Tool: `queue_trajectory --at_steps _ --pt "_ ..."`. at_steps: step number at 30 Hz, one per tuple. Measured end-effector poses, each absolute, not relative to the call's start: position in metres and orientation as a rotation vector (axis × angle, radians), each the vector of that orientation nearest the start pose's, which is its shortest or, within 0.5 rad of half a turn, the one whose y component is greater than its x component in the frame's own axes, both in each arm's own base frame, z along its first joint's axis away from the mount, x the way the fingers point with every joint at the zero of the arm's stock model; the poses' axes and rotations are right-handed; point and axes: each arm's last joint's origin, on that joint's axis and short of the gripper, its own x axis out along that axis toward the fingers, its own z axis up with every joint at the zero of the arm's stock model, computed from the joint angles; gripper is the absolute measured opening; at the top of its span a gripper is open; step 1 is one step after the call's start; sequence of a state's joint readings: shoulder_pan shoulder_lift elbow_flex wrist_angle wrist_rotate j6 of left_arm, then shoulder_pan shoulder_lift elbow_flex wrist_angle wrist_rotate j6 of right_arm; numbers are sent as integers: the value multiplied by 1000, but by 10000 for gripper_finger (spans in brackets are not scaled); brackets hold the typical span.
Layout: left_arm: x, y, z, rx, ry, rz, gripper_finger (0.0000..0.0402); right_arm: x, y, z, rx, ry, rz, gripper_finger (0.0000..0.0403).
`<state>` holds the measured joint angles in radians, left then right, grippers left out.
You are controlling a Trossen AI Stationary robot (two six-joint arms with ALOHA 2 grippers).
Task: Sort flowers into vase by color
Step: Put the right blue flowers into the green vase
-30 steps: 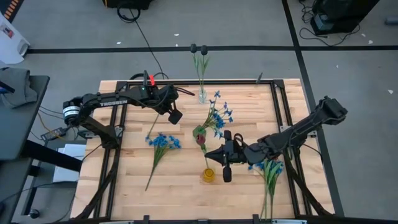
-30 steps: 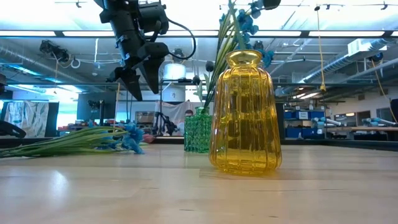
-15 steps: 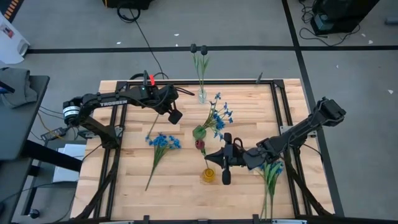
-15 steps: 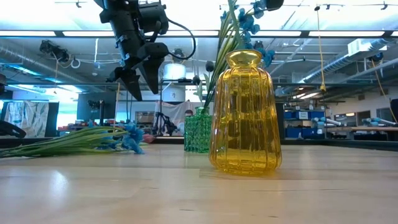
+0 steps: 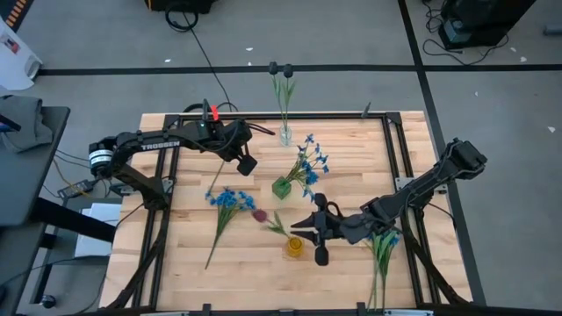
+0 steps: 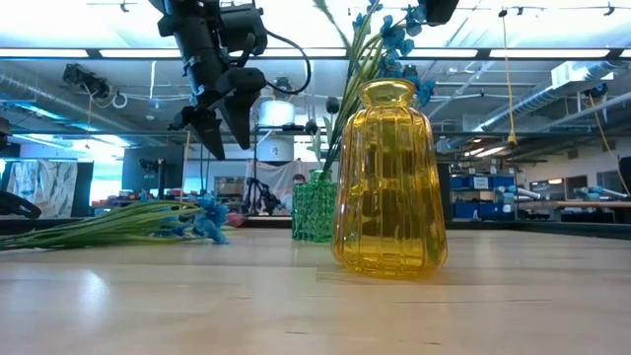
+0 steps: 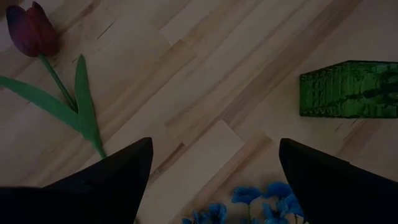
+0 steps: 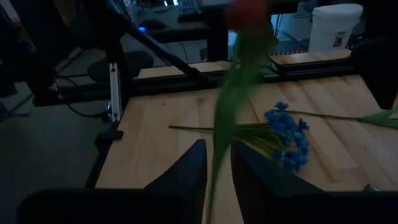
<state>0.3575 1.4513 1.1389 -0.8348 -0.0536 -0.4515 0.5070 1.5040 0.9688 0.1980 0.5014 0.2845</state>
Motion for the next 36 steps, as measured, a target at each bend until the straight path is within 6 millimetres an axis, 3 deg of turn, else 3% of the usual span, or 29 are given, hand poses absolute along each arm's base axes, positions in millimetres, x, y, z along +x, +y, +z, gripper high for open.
queue_trajectory --at_steps 14,21,28,36 --pt "262 99 259 -566 1046 616 355 286 160 267 141 343 151 125" --pt "262 99 259 -566 1046 615 355 267 161 286 209 357 262 136" --pt "262 99 259 -566 1045 615 355 241 149 314 278 343 304 136" --pt "261 99 259 -539 1058 598 355 208 124 338 247 313 193 136"
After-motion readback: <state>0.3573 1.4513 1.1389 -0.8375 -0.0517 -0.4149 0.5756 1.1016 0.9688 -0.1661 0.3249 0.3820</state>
